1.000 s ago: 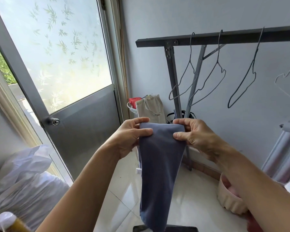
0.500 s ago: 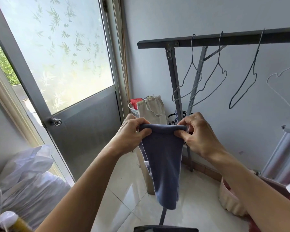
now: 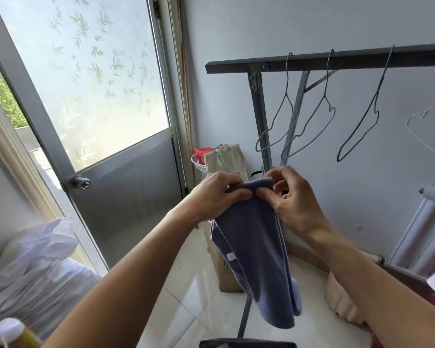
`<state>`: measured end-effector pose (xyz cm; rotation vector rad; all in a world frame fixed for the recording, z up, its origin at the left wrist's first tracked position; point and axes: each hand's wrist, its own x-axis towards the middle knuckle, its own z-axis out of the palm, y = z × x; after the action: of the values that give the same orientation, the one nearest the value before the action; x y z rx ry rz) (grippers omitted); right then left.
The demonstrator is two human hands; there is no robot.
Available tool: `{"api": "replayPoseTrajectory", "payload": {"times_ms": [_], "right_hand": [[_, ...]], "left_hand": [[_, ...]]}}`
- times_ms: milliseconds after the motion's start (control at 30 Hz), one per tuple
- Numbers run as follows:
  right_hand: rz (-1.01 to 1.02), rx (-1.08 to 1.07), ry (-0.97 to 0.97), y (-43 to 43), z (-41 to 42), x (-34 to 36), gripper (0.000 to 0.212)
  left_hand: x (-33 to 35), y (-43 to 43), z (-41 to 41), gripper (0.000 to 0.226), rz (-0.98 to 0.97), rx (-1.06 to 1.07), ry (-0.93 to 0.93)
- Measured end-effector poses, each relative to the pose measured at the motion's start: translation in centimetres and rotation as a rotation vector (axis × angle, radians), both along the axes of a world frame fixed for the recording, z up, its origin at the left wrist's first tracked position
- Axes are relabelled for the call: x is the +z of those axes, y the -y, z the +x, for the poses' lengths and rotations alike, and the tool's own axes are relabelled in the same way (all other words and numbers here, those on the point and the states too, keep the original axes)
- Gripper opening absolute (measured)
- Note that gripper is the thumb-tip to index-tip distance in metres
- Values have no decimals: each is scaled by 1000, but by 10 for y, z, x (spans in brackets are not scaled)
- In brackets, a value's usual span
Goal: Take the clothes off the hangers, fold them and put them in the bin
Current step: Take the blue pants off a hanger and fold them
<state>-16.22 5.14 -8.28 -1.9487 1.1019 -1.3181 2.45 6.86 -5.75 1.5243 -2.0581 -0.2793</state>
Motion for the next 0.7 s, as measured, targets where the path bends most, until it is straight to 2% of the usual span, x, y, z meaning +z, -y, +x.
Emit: {"api": "replayPoseTrajectory", "payload": {"times_ms": [67, 100, 200, 433, 700], "right_hand": [[37, -42, 103, -5, -2, -9, 44], [63, -35, 132, -9, -2, -14, 46], [176, 87, 121, -16, -3, -33, 38], [503, 345, -101, -16, -4, -70, 17], [754, 386, -100, -5, -6, -102, 40]], "left_hand": [[4, 2, 1, 23, -27, -13, -33], [6, 2, 1, 24, -35, -23, -50], [13, 4, 2, 26, -52, -39, -74], [31, 7, 9, 28, -99, -50, -82], [47, 8, 19, 26, -85, -28, -160]]}}
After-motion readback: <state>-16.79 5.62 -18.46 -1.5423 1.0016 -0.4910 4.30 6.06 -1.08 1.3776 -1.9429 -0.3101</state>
